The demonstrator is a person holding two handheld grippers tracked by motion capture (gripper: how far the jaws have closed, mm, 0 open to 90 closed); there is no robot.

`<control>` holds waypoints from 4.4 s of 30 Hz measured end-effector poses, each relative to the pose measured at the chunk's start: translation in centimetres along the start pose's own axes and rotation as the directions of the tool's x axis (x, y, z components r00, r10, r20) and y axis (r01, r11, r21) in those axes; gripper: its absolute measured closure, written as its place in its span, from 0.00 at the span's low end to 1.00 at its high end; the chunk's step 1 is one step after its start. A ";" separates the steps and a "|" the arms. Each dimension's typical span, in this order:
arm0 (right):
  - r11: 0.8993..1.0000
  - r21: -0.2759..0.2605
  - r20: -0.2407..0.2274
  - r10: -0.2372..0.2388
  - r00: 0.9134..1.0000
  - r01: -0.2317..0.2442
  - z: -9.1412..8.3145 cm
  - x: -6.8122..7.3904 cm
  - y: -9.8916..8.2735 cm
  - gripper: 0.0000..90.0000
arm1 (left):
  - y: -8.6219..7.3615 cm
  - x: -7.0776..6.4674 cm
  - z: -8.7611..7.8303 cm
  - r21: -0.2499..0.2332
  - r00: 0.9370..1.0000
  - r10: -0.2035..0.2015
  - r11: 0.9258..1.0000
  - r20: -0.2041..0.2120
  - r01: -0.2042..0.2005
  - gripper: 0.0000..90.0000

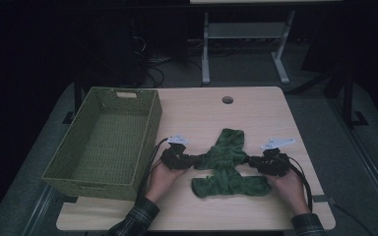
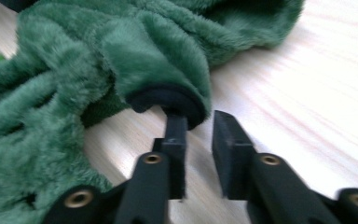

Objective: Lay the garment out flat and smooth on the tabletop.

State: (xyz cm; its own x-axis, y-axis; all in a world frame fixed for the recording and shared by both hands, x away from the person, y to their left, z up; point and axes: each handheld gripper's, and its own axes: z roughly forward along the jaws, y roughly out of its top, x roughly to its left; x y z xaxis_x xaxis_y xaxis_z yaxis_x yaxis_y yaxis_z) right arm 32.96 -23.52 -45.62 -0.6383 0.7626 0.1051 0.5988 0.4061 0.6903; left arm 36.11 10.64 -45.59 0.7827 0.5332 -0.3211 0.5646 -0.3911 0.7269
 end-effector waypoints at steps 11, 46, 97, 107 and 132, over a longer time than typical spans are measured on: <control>0.995 -0.096 0.053 0.009 0.999 -0.004 -3.2 -0.5 1.5 0.73 | 4.1 -0.6 -1.6 -0.049 0.998 0.061 0.997 -0.025 -0.062 0.63; 0.997 0.043 0.089 0.063 0.994 -0.067 5.0 -2.4 4.1 0.71 | 7.9 0.2 8.9 0.152 0.989 0.146 0.979 -0.036 -0.139 0.55; 0.996 -0.046 0.144 0.078 0.987 -0.072 5.8 -4.7 4.1 0.97 | 5.5 5.9 6.6 0.016 0.980 0.035 0.999 -0.194 -0.033 0.86; 0.989 -0.112 0.110 0.109 0.988 -0.096 2.6 -5.1 4.5 0.73 | 6.3 5.1 3.7 -0.020 0.987 0.059 0.998 -0.151 -0.063 0.60; 0.988 -0.137 0.095 0.091 0.991 -0.077 -2.9 -2.2 3.3 0.51 | 2.3 -0.4 -1.3 0.014 0.978 0.157 0.987 -0.137 -0.157 0.16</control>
State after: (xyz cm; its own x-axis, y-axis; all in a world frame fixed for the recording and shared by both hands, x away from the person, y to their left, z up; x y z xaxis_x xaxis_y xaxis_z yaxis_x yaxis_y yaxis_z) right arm 34.91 -25.30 -41.46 -0.5326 0.8406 0.0987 0.5742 0.2733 0.7717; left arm 36.73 10.53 -42.99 0.8184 0.5627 -0.1163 0.4383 -0.4805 0.7596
